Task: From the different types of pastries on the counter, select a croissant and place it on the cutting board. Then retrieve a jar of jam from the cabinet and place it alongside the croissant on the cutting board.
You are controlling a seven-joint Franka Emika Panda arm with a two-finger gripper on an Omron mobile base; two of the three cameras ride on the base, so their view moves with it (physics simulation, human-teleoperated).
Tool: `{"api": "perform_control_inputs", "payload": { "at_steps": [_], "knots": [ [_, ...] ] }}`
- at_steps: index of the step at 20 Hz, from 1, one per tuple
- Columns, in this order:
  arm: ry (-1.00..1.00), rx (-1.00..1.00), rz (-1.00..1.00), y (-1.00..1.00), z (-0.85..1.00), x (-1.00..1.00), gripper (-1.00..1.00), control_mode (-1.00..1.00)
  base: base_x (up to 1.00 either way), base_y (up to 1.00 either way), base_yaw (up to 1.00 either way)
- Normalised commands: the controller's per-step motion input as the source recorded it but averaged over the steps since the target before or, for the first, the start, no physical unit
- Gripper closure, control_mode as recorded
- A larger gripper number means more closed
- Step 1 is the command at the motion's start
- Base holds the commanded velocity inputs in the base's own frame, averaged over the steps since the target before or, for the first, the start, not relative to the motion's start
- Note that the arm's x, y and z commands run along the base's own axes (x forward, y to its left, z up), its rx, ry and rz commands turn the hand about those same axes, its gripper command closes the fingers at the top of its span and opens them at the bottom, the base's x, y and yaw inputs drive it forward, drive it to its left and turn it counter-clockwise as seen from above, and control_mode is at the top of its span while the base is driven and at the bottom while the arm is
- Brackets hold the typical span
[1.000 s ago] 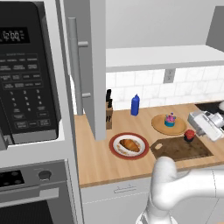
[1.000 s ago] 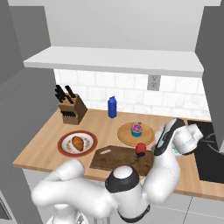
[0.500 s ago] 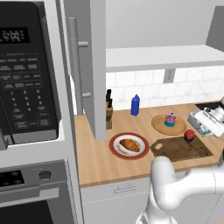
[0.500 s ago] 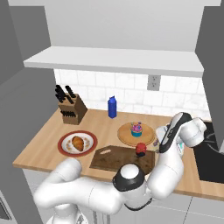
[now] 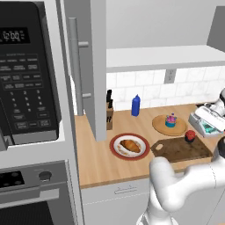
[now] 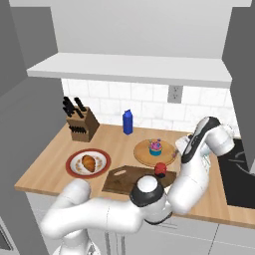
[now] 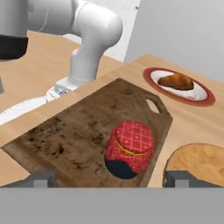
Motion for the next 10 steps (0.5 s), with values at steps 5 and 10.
{"api": "perform_control_inputs", "payload": {
  "at_steps": [5,10],
  "knots": [
    [-0.14,-0.06,0.01,0.83,0.49,-0.15,-1.0,-1.0,0.0,0.0,0.0],
    [-0.23,-0.12,0.0,0.15,0.34,-0.66,-1.0,-1.0,0.0,0.0,0.0]
  ]
}}
